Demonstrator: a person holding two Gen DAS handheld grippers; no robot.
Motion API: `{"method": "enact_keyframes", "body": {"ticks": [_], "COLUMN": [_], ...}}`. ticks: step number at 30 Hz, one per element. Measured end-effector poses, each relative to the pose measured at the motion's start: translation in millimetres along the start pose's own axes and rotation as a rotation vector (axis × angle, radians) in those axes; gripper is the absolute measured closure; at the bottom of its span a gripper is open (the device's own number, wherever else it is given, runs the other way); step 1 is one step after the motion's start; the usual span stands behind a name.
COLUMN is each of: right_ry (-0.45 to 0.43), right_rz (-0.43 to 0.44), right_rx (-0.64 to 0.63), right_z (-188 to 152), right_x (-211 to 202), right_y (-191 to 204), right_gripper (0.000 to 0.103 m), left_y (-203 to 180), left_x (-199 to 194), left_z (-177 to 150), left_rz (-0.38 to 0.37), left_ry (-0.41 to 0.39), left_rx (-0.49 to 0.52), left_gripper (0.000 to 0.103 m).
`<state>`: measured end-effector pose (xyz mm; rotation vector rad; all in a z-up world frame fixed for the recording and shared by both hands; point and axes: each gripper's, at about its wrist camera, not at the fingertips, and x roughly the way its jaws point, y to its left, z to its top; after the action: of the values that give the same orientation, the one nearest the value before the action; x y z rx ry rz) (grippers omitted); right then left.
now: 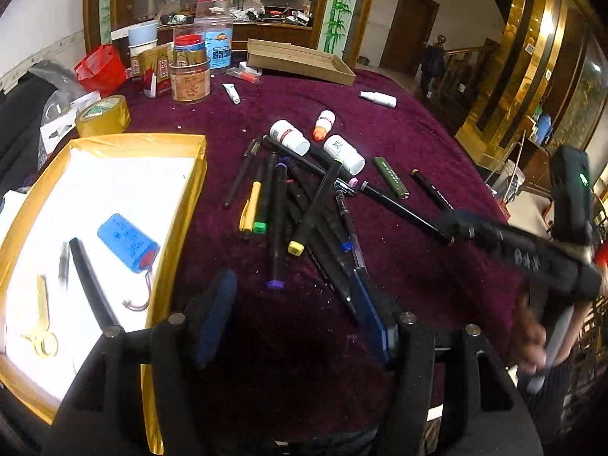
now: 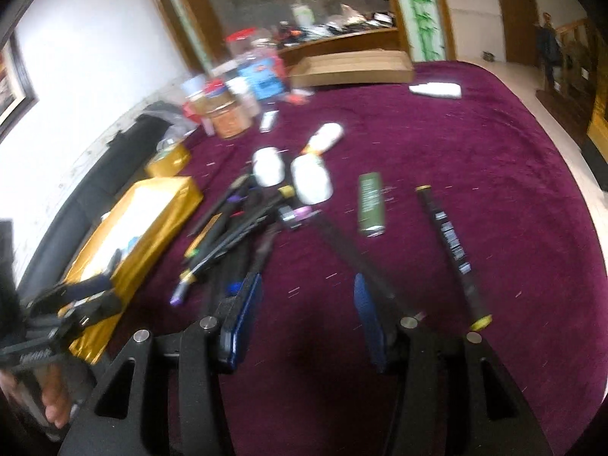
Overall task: Organize rigid objects
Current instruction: 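Move both tools back over the markers on the table, then grasp a black marker with each tool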
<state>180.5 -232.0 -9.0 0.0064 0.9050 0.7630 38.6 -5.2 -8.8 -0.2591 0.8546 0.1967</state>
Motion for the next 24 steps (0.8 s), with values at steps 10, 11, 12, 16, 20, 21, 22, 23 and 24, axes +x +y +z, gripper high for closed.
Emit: {"method": "enact_keyframes", "body": {"ticks": [10,11,12,16,20,21,22,23,24], "right_ry": [0.155,0.149,0.152,0.162,0.146,0.14,0.13,0.124,0.117], "right_rz": [-0.066,-0.082,-0.089,-0.151,-0.165,-0.157,-0.149,-0.147,-0.144], "right_rx": [-0.017,-0.027,-0.045,-0.104,-0.034,-0.006,0.033,0.053,0.074], "right_z": [17,15,13,0,-21,-25,-33,-36,-42], "right_x": [61,61,61,61,48,45,40,38,35], "right_y": [-27,-25,-21,-3,9,12,13,14,16], "right_gripper": [0.058,0.058,0.061,0.084,0.089,0.089,0.089,0.089,0.089], "left_y": [-2,-3,-4,-11,-24,-26,-28,-29,-30], "left_x": [17,19,21,35,55,59,66,72,79], "left_z": [12,14,16,26,40,42,46,49,52], "left_rz": [0.008,0.004,0.0,-0.022,-0.011,-0.007,-0.003,-0.004,-0.002], "left_ry": [0.036,0.037,0.04,0.073,0.09,0.097,0.105,0.108,0.114], "left_rx": [0.025,0.032,0.038,0.067,0.132,0.143,0.148,0.153,0.154], "left_gripper": [0.043,0.043,0.043,0.043,0.043,0.043,0.043,0.043,0.043]}}
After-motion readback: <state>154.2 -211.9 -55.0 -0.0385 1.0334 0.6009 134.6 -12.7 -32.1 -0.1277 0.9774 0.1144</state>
